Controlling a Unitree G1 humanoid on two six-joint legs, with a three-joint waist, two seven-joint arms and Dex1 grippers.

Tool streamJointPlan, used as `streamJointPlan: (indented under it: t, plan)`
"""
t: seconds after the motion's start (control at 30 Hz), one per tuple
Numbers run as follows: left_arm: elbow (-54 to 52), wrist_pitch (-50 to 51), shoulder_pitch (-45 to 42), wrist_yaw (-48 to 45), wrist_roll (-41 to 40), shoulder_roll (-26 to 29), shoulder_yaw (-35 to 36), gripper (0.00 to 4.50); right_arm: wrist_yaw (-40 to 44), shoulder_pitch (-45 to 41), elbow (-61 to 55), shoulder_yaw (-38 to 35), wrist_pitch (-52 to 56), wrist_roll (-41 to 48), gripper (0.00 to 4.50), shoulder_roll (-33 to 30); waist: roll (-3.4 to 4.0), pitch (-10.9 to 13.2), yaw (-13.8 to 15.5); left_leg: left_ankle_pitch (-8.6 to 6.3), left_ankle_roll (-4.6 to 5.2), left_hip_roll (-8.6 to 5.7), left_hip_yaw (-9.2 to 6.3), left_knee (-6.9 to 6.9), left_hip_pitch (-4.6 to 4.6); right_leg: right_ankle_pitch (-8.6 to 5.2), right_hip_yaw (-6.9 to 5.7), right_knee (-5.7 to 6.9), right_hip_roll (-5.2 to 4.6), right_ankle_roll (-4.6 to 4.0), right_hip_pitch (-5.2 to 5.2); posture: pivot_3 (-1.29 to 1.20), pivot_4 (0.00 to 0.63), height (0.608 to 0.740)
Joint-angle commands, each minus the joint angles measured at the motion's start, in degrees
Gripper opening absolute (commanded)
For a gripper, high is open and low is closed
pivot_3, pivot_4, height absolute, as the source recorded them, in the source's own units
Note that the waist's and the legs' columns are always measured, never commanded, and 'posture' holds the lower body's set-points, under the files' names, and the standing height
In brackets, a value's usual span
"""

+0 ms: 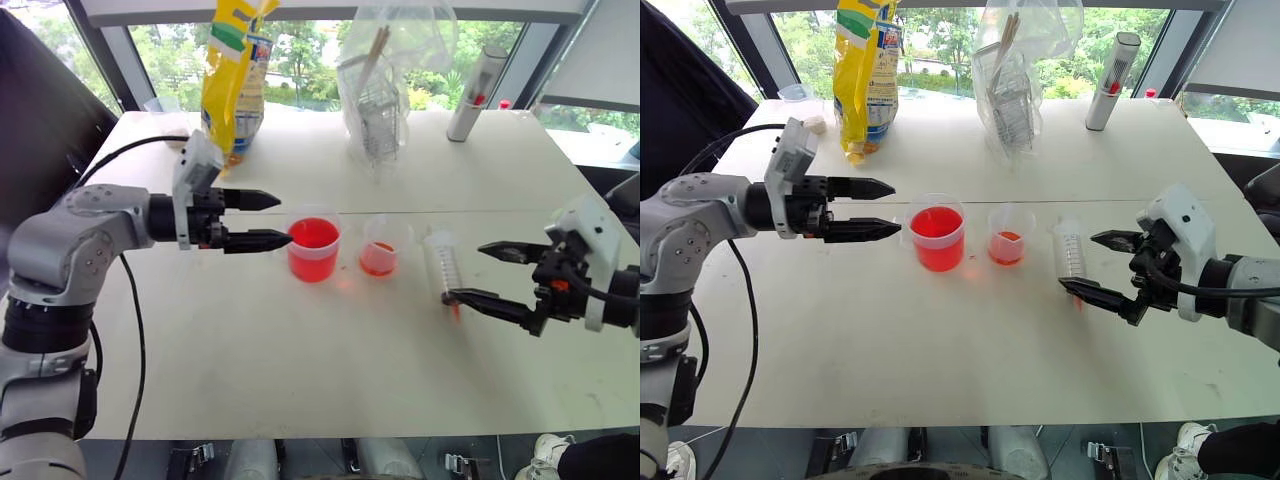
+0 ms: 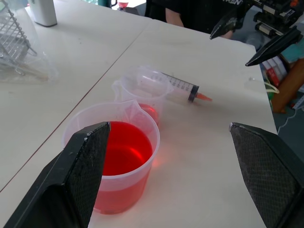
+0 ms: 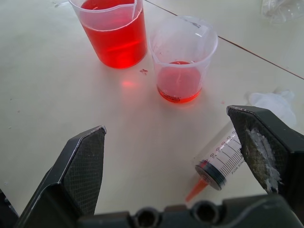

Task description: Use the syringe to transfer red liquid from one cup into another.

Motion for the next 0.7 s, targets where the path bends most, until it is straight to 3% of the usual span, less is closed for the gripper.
streamJointPlan:
  t: [0.03,0.2,0.7]
  plan:
    - [-1.3,-0.6,-0.6,0.2,-1.1,-0.1,1.4,4.14,0.2,0.3,0.0,-2.2,-0.5,-0.2,4.46,-1.2,0.00,0.0,0.0,0.00,0.00,0.00,0.00,0.00,0.00,0.00,0.00,0.00,0.00,0.00,0.00,0.00,0.150,0.739]
    - [-1.3,0.9,-1.0,-1.0,-3.7,0.0,1.7,4.14,0.0,0.9,0.0,-2.5,-0.2,-0.1,4.46,-1.3,0.00,0.0,0.0,0.00,0.00,0.00,0.00,0.00,0.00,0.00,-0.01,0.00,0.00,0.00,0.00,0.00,0.150,0.739]
    - [0.8,-1.7,-2.0,-2.0,-1.4,0.2,0.2,4.14,-0.8,1.3,1.7,-0.7,-1.0,-2.3,4.46,-2.5,0.00,0.0,0.0,0.00,0.00,-0.01,0.01,0.01,0.02,0.00,-0.01,0.00,0.00,0.00,0.03,0.00,0.150,0.739]
